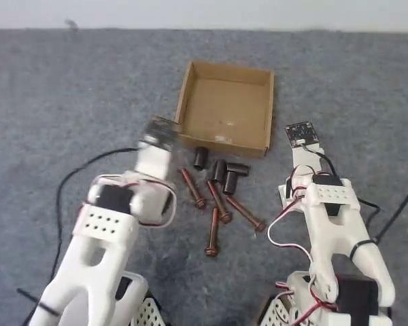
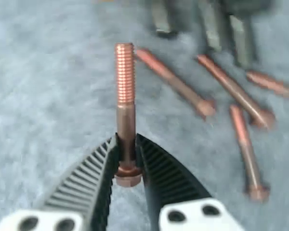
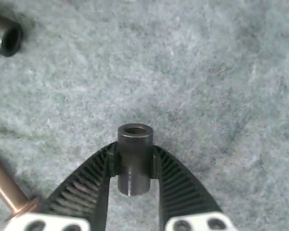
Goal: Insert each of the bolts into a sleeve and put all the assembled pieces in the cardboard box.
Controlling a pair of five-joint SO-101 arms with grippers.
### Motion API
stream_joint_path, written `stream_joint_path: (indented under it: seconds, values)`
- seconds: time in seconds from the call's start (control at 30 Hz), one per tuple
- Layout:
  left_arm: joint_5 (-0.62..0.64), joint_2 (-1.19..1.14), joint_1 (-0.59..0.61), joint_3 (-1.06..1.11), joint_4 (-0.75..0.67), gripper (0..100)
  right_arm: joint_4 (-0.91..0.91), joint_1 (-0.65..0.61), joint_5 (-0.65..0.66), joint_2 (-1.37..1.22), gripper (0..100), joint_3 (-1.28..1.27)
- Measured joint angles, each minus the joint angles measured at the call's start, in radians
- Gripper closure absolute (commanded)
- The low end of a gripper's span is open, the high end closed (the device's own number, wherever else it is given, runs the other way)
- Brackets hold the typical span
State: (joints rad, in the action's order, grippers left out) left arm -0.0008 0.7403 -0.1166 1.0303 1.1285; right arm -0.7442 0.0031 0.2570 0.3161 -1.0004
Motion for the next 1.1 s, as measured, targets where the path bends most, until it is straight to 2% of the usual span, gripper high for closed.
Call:
stream_joint_path:
  seconds: [0.13, 0.3, 0.57, 0.8, 0.93, 1.1]
  values:
    - [0.137, 0.003, 0.127, 0.0, -0.025, 99, 0.0, -0.002, 0.0, 0.0, 99.3, 0.0]
    - [0.181, 0.003, 0.204, 0.031, -0.061, 99, 0.0, 0.0, 0.0, 0.0, 99.3, 0.0]
    - [0.184, -0.026, 0.292, 0.037, -0.107, 98, 0.0, -0.002, 0.0, 0.0, 99.3, 0.0]
    - [0.181, -0.311, 0.304, -0.049, -0.112, 87, 0.0, -0.002, 0.0, 0.0, 99.3, 0.0]
    - [0.173, -0.37, 0.325, -0.107, -0.074, 90, 0.0, 0.0, 0.0, 0.0, 99.3, 0.0]
    - [0.083, -0.373, 0.322, -0.16, -0.014, 98, 0.0, 0.0, 0.002, 0.0, 99.3, 0.0]
